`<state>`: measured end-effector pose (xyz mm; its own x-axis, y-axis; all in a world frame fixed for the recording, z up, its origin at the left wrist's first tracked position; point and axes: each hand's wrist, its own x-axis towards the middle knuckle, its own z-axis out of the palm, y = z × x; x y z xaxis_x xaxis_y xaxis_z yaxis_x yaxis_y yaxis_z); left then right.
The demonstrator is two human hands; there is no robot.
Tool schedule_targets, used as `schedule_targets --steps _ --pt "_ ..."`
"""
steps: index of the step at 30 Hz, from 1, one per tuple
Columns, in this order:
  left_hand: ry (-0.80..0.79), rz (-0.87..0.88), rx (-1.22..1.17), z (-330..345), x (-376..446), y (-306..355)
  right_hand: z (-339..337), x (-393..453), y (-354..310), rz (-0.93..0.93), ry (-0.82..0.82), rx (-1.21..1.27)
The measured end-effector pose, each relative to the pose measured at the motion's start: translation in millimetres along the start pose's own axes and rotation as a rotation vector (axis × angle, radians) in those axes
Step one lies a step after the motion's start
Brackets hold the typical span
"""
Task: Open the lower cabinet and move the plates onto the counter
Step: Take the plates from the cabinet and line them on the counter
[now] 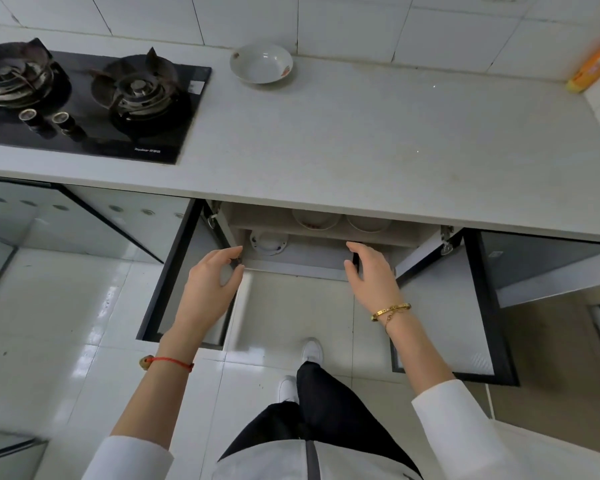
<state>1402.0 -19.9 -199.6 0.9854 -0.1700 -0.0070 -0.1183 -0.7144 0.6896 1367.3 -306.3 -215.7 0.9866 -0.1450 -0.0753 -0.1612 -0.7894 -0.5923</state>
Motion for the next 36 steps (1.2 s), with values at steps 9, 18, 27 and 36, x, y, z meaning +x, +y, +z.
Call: schedule_targets --steps 9,18,27,36 --pt "-0.051 -0.002 0.04 35 25 -28 37 22 30 0.032 -0.025 -0.001" --pt "-0.026 0.028 0.081 159 103 -112 140 92 136 0.044 -0.039 -0.025" --pt "0.043 0.141 0.111 296 194 -222 252 184 252 0.032 0.053 -0.103" --pt "0.11 0.256 0.133 377 289 -275 313 275 306 0.023 0.187 -0.198"
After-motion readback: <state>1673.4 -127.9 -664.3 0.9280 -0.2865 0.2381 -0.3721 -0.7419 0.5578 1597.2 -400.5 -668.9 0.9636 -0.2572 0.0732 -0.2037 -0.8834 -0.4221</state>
